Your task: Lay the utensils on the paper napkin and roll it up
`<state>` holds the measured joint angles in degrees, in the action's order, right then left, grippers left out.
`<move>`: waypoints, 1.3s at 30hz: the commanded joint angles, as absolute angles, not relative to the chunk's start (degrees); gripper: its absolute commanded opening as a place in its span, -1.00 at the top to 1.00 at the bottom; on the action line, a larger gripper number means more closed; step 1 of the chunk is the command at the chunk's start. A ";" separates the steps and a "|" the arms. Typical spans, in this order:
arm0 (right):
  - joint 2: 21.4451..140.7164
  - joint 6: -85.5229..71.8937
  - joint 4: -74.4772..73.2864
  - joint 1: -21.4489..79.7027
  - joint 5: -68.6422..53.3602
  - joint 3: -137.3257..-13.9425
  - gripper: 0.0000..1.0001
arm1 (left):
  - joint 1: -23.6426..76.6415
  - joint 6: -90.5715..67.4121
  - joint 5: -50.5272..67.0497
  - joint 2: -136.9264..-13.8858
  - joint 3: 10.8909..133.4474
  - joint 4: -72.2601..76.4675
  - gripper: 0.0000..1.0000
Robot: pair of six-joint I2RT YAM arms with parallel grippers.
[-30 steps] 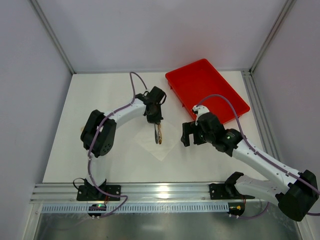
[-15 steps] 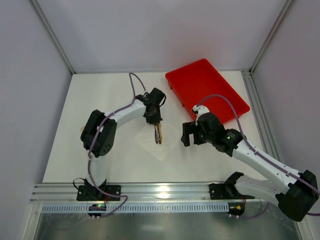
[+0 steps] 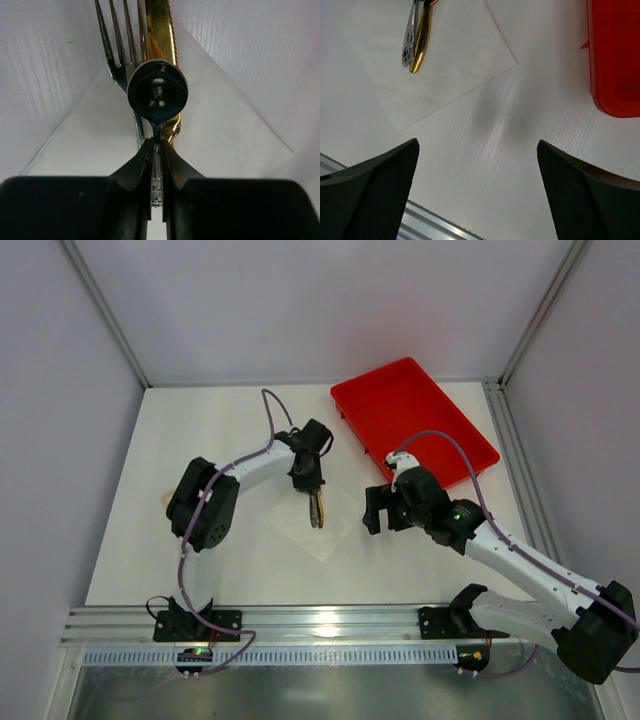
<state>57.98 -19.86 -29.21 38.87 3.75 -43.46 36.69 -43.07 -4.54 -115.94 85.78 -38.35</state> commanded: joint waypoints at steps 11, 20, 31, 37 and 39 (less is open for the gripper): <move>56.60 -20.39 -27.69 38.76 4.40 -43.77 -0.99 | 36.56 -43.33 -5.19 -114.96 85.69 -37.70 0.62; 58.36 -25.56 -26.98 38.76 0.79 -45.79 -0.99 | 36.65 -40.70 -3.69 -104.60 86.66 -38.23 0.50; 62.21 -46.83 -18.64 39.20 -4.39 -39.65 -0.99 | 36.56 -36.56 -6.77 -82.19 74.47 -35.78 -0.01; 65.12 -59.05 -15.38 41.30 -2.29 -36.12 -0.99 | 36.56 -36.04 -5.19 -71.47 68.39 -34.98 -0.23; 66.09 -61.51 -14.94 43.14 -0.71 -36.12 -1.00 | 36.56 -36.04 -3.52 -68.57 66.27 -34.37 -0.33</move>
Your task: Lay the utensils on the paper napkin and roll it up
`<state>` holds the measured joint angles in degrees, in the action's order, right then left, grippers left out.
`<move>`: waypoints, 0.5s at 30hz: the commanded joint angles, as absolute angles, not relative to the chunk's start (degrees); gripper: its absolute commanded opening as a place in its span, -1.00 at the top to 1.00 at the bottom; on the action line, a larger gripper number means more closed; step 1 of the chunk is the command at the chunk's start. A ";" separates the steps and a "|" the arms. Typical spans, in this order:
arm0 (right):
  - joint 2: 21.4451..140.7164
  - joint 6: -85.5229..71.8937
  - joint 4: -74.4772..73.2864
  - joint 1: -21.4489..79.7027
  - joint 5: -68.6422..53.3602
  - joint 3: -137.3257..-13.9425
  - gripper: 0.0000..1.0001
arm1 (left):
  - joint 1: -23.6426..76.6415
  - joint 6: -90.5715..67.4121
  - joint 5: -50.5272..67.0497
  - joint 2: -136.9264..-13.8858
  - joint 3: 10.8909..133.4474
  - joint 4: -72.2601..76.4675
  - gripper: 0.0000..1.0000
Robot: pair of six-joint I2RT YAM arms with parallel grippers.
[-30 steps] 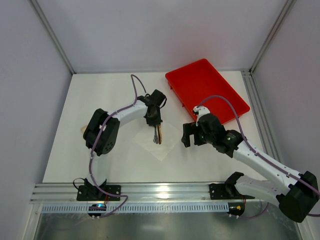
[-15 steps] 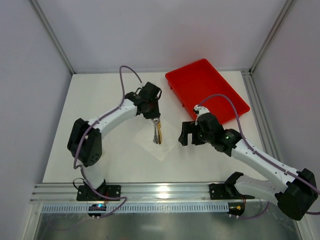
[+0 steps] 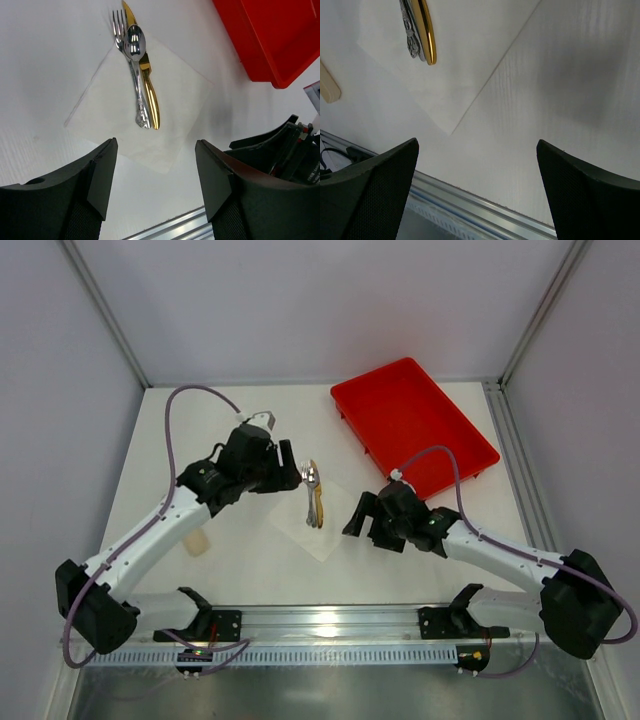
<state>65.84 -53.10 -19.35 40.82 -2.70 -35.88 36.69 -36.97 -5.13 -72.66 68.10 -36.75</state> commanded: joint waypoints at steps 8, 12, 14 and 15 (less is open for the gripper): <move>70.57 -77.04 -7.24 48.95 4.12 -34.02 -0.99 | 36.56 -36.48 -0.62 -60.91 59.69 -32.44 -0.59; 73.46 -82.61 1.65 51.94 5.62 -31.38 -0.94 | 36.56 -36.30 2.02 -58.36 57.84 -31.99 -0.78; 74.70 -83.32 2.20 53.51 6.76 -32.25 -0.93 | 36.56 -36.21 3.07 -57.05 57.04 -32.08 -0.89; 75.32 -84.28 2.20 53.96 7.38 -33.04 -0.94 | 36.56 -36.21 3.42 -56.69 56.69 -32.08 -0.94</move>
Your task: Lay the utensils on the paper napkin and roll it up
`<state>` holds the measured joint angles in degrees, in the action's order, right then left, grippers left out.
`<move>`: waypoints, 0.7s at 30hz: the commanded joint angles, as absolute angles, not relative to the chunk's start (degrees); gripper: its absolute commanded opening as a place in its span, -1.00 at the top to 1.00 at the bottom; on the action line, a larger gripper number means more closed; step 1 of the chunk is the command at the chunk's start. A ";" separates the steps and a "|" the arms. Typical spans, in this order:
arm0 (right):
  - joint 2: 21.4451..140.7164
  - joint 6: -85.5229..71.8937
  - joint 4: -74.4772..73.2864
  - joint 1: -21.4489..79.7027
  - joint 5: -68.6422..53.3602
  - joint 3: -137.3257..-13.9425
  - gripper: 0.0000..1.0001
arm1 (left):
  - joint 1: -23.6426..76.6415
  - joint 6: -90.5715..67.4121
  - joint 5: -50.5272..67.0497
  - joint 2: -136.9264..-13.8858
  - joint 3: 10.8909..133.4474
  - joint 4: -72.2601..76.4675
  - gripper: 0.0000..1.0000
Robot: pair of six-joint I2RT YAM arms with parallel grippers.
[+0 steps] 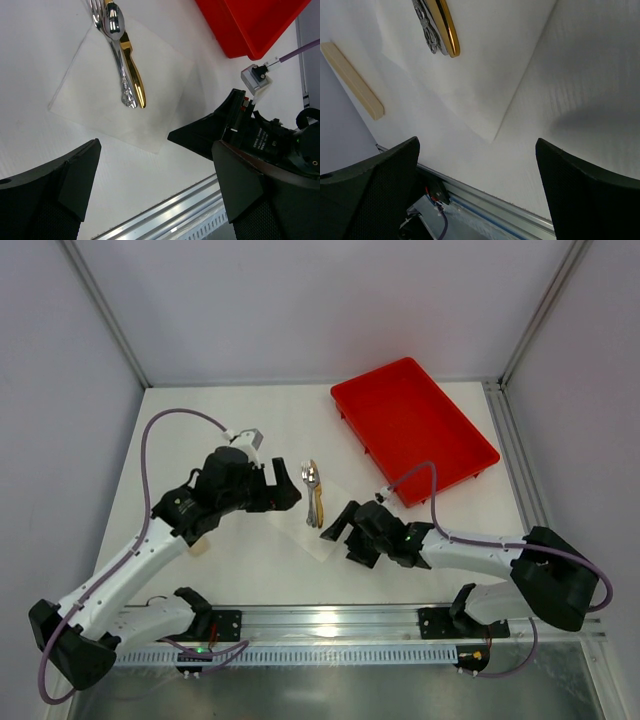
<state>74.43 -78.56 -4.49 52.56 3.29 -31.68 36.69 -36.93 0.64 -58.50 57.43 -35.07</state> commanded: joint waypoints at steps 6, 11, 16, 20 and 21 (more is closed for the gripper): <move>80.50 -88.15 6.41 56.42 9.14 -33.58 -0.93 | 36.56 -36.12 5.36 -53.45 54.06 -33.31 -0.96; 83.49 -89.65 7.29 57.83 12.47 -34.27 -0.93 | 36.56 -36.39 6.77 -50.54 51.42 -33.05 -0.96; 85.78 -89.12 6.34 59.58 15.55 -36.21 -0.93 | 36.56 -35.86 6.24 -48.78 49.57 -32.78 -0.99; 86.66 -91.49 4.22 60.29 18.45 -36.83 -0.93 | 36.56 -36.12 5.10 -48.16 48.96 -33.31 -0.99; 86.66 -92.10 3.87 60.38 19.41 -36.91 -0.93 | 36.56 -36.12 4.66 -48.16 48.96 -33.66 -0.99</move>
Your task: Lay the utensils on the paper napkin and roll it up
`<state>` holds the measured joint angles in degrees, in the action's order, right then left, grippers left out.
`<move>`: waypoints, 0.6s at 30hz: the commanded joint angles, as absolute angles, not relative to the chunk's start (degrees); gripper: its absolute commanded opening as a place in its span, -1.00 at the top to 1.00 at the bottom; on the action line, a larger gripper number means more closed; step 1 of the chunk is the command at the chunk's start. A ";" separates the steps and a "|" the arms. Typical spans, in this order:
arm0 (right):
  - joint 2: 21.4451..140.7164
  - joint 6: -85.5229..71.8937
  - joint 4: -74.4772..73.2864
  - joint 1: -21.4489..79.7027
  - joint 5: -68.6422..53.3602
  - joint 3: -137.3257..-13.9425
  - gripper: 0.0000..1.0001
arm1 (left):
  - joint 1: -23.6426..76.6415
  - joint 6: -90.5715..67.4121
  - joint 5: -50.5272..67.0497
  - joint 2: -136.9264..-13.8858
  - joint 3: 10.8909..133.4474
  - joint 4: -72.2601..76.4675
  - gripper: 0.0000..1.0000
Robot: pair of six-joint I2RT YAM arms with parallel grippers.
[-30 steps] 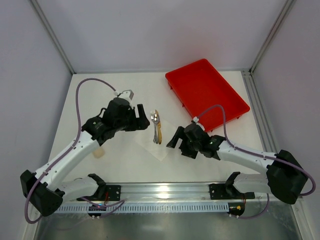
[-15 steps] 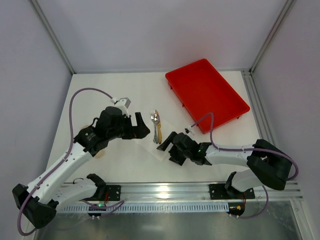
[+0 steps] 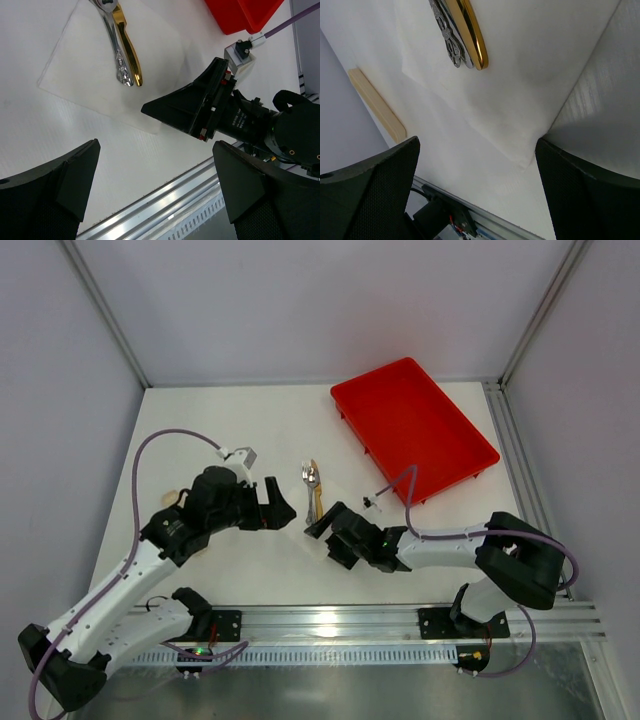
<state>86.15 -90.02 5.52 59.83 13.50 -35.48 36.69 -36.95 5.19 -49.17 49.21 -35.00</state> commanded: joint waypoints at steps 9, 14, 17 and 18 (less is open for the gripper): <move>85.25 -92.55 3.34 61.00 24.52 -38.50 -0.93 | 36.56 -36.82 1.41 -47.99 45.80 -33.58 -0.97; 85.78 -92.73 2.81 61.00 24.87 -39.90 -0.92 | 36.56 -37.53 2.72 -48.51 44.13 -32.70 -0.90; 85.96 -92.73 2.99 61.00 24.09 -40.17 -0.92 | 36.56 -37.97 4.65 -48.43 41.93 -31.12 -0.74; 85.78 -92.55 2.90 61.00 23.82 -40.08 -0.92 | 36.56 -38.32 5.70 -48.43 40.71 -30.16 -0.69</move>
